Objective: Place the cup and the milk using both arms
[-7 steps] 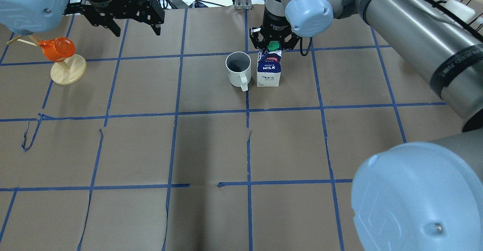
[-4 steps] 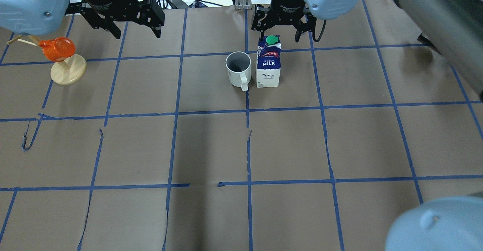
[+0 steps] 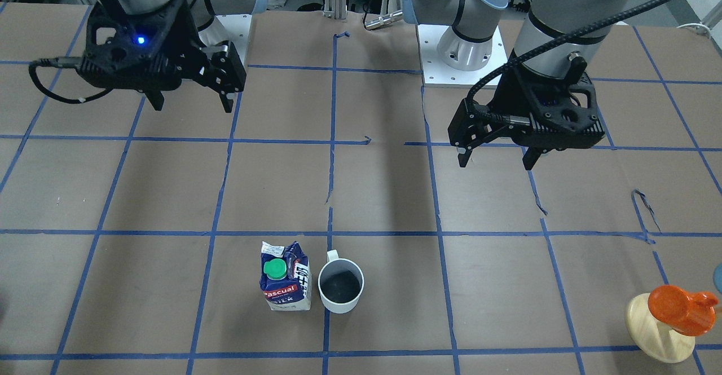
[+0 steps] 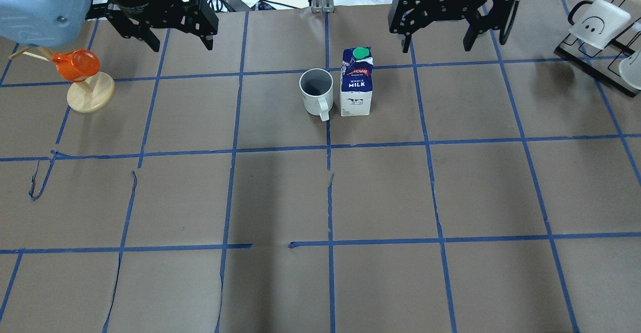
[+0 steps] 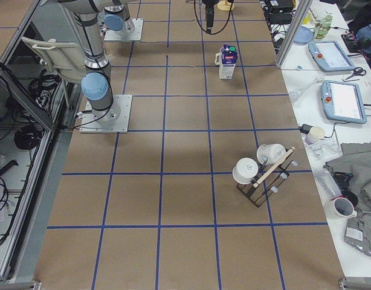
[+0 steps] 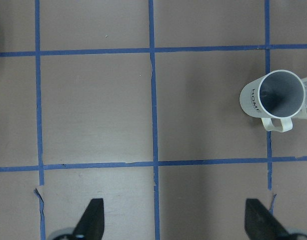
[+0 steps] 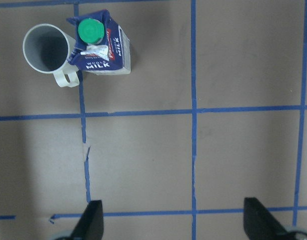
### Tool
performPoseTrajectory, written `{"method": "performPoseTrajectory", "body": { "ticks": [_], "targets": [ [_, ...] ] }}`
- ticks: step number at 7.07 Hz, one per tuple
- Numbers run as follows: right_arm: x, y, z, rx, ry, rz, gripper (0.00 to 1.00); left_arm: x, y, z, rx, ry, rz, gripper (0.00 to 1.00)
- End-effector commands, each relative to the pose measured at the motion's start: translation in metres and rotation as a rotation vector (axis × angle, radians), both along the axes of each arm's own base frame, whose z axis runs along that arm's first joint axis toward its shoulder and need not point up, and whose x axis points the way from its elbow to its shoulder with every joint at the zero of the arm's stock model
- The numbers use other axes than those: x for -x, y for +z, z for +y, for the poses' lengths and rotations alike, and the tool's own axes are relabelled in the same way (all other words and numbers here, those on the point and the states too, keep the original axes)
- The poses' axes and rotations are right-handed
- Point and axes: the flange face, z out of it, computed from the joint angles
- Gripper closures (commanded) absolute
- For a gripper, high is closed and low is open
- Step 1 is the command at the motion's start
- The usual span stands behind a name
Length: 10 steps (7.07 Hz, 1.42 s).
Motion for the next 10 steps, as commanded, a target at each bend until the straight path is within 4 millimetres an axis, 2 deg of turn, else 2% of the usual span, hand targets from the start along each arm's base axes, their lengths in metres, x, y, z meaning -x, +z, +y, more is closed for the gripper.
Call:
{"method": "performPoseTrajectory", "body": {
  "ticks": [1, 5, 7, 10],
  "targets": [
    [0.013, -0.006, 0.034, 0.026, 0.004, 0.0, 0.02, 0.0, -0.001, 0.0, -0.001, -0.001, 0.001, 0.0],
    [0.017, -0.002, 0.028, 0.051, 0.024, 0.0, 0.0, 0.0, -0.001, 0.0, -0.001, 0.001, 0.001, 0.0],
    [0.048, 0.003, 0.016, 0.058, -0.009, 0.007, 0.0, 0.0, 0.0, 0.0, 0.002, -0.001, 0.001, 0.0],
    [0.052, -0.002, 0.015, 0.045, -0.019, 0.003, 0.0, -0.001, -0.001, 0.0, -0.001, 0.001, -0.002, 0.0]
  ]
}}
